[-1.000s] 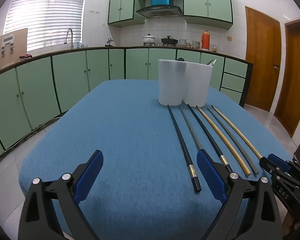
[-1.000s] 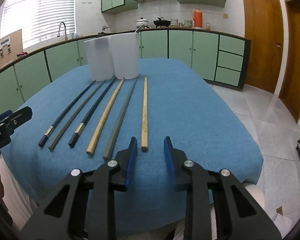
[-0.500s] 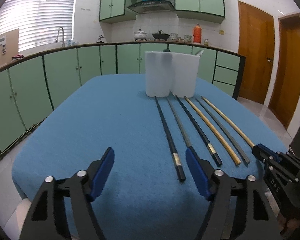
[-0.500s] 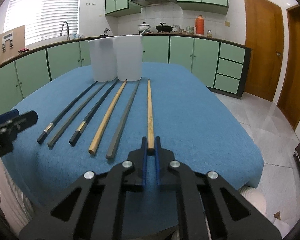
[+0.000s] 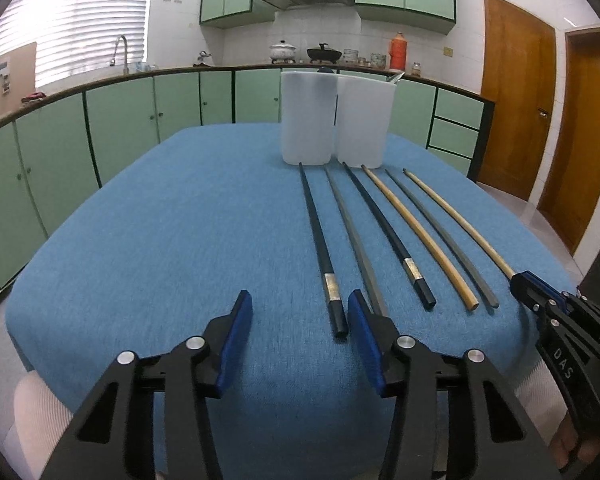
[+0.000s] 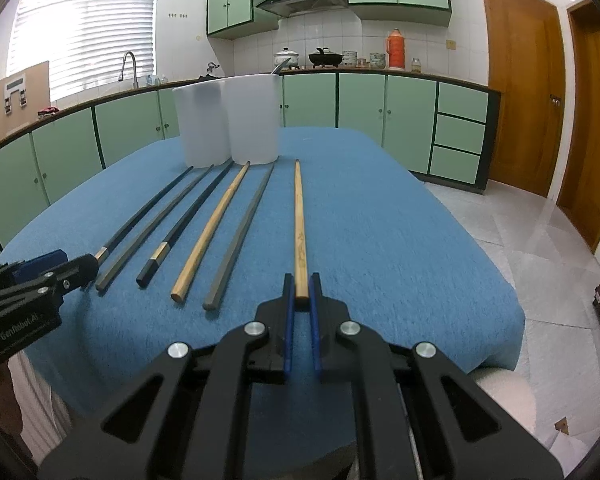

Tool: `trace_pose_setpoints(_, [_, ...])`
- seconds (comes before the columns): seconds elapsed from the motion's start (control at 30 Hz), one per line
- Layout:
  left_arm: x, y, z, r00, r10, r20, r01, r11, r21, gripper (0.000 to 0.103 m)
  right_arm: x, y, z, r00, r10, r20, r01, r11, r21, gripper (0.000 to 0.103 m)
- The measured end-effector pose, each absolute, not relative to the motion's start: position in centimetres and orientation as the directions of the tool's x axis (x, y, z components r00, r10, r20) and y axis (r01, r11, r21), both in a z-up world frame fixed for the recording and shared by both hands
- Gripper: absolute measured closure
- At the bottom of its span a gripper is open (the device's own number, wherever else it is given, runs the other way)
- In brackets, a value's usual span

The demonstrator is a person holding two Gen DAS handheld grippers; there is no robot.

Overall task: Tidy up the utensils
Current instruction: 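Close the left tool on a black gold-banded chopstick while the right tool holds the wooden one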

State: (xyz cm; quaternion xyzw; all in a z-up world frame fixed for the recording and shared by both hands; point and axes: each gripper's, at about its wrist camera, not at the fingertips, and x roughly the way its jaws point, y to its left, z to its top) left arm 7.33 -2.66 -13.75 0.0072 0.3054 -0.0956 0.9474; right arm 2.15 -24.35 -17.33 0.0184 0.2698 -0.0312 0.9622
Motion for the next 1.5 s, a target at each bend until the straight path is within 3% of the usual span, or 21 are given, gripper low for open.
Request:
trace_pose_setpoints(0.07, [7.0, -2.8, -13.9, 0.802, -0.169, -0.573, 0.178, 0.983, -0.04, 0.055, 2.1, -24.5, -17.5, 0.855, -0.046, -0.517, 0.069, 0.997, 0.025, 0.096])
trace_pose_setpoints(0.23, [6.8, -3.6, -14.0, 0.811, -0.153, -0.564, 0.166, 0.986, -0.029, 0.067, 2.0, -24.6, -17.6, 0.862, -0.044, -0.505, 0.07, 0.997, 0.034, 0.096])
trace_pose_setpoints(0.47, [6.5, -4.6, -14.0, 0.816, -0.159, -0.556, 0.181, 0.983, -0.016, 0.095, 2.2, -24.6, -18.0, 0.874, -0.05, -0.484, 0.076, 0.997, 0.034, 0.096])
trace_pose_setpoints(0.97, [5.8, -4.4, -12.9, 0.826, -0.136, -0.547, 0.159, 0.987, -0.005, 0.097, 2.4, -24.6, -17.2, 0.878, -0.058, -0.475, 0.072, 0.997, 0.011, 0.097])
trace_pose_setpoints(1.5, [4.0, -3.0, -5.5, 0.908, -0.153, -0.39, 0.177, 0.984, 0.027, 0.097, 0.5, -26.1, -9.1, 0.931, -0.042, -0.362, 0.031, 0.999, -0.035, 0.097])
